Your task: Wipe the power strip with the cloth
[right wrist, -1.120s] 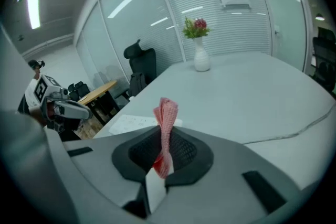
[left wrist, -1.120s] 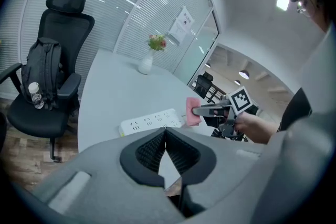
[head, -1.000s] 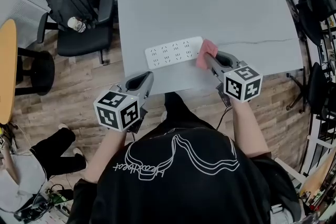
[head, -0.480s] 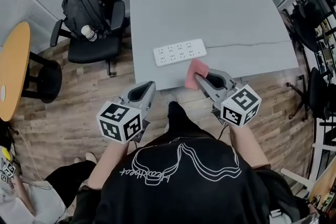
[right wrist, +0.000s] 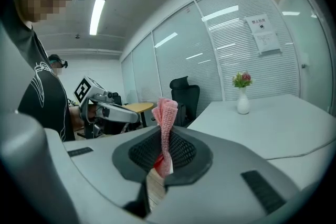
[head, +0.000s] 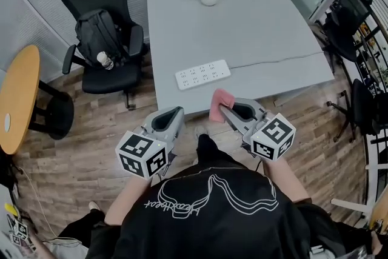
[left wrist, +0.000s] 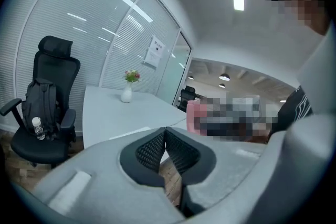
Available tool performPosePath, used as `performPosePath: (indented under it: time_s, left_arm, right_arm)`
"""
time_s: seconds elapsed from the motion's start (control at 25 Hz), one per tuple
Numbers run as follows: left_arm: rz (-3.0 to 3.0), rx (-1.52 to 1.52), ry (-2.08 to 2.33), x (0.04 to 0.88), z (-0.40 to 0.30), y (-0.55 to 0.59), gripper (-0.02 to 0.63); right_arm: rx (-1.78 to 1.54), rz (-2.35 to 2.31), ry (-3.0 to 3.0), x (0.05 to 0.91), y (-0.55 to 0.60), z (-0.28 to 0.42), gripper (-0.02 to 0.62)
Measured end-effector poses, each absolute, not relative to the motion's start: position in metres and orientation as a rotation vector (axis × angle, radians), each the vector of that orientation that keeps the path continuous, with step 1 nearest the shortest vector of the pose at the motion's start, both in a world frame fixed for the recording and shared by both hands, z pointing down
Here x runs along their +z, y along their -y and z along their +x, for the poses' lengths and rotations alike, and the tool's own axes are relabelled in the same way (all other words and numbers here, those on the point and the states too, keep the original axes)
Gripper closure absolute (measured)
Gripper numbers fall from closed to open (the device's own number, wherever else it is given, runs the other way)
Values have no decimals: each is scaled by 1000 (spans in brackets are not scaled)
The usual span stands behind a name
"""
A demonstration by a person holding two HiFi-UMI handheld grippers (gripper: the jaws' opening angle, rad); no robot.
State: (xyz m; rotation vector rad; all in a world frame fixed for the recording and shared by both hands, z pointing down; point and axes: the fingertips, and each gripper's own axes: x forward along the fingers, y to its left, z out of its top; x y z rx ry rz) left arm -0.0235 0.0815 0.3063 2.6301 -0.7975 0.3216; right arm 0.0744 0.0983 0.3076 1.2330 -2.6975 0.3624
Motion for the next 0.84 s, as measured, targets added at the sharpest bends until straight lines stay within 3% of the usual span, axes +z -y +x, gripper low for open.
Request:
performPosePath:
  time_s: [0.84]
  left_arm:
    - [2676,299,739,292,-10,-79,594]
  right_arm:
    - [354,1323,2655,297,-98,88,561]
